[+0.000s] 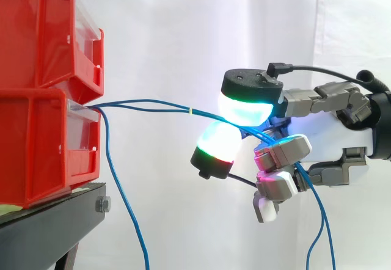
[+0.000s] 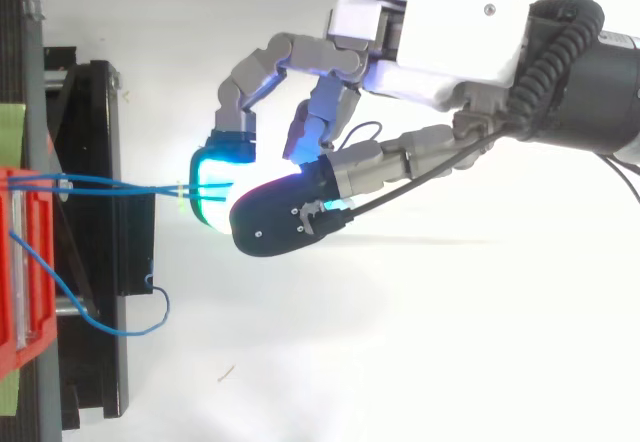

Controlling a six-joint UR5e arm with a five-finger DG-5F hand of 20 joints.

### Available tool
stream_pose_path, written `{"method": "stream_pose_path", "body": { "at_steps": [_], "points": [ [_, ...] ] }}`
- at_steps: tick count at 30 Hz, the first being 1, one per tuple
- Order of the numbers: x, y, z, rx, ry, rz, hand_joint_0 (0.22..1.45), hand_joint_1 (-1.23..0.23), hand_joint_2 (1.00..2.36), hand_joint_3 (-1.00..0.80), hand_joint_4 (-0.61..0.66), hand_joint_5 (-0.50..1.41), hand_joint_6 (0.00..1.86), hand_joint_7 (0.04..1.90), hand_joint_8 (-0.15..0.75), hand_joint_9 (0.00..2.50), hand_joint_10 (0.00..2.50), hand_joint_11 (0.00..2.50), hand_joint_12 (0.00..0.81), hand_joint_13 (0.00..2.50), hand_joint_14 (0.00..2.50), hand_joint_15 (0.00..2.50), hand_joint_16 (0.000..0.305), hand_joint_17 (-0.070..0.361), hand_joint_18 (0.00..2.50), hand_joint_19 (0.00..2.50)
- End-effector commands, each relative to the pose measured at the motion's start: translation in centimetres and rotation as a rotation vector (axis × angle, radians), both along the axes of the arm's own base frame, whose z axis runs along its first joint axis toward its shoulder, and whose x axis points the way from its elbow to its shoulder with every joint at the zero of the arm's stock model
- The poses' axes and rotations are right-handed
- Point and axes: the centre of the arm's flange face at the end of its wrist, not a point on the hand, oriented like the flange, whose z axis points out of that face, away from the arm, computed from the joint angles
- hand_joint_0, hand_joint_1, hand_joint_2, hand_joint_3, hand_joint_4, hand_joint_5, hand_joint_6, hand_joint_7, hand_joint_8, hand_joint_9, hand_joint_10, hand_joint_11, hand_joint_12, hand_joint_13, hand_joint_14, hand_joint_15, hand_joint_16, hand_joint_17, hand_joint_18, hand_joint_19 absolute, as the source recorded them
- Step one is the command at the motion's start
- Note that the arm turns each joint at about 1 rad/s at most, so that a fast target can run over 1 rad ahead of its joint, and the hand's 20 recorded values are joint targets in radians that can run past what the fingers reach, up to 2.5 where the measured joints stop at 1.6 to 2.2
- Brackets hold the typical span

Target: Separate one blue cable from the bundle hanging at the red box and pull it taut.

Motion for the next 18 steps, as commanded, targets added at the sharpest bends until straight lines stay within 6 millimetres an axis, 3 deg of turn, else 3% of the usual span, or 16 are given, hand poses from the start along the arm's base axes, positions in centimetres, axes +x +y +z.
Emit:
{"method": "stream_pose_path", "body": {
  "at_steps": [1, 7, 12, 18],
  "points": [
    [-0.01, -0.09, 0.01, 0.000, -0.001, -0.002, 0.66, -0.82, 1.01, -0.08, 0.04, -0.19, 0.95, 0.94, 0.379, 1.30, 0.04, 1.56, 0.394, 1.17, 0.02, 0.78, 0.050, 0.113, 0.94, 0.60],
    [-0.02, 0.02, -0.02, 0.000, 0.002, -0.001, 0.70, -0.86, 1.02, -0.08, 0.03, -0.20, 0.95, 0.91, 0.352, 1.27, 0.00, 1.60, 0.373, 1.13, 0.03, 0.78, 0.047, 0.105, 0.88, 0.60],
    [-0.01, 0.13, -0.02, -0.002, 0.003, 0.001, 0.71, -0.86, 1.02, -0.04, -0.01, -0.20, 0.95, 1.01, 0.351, 1.28, 0.01, 1.60, 0.376, 1.12, 0.03, 0.78, 0.047, 0.107, 0.87, 0.60],
    [-0.03, 0.24, -0.09, -0.004, 0.004, 0.002, 0.77, -0.89, 1.02, -0.19, 0.05, -0.21, 0.96, 0.92, 0.331, 1.24, 0.00, 1.61, 0.363, 1.07, 0.02, 0.78, 0.047, 0.105, 0.82, 0.57]
  ]
}}
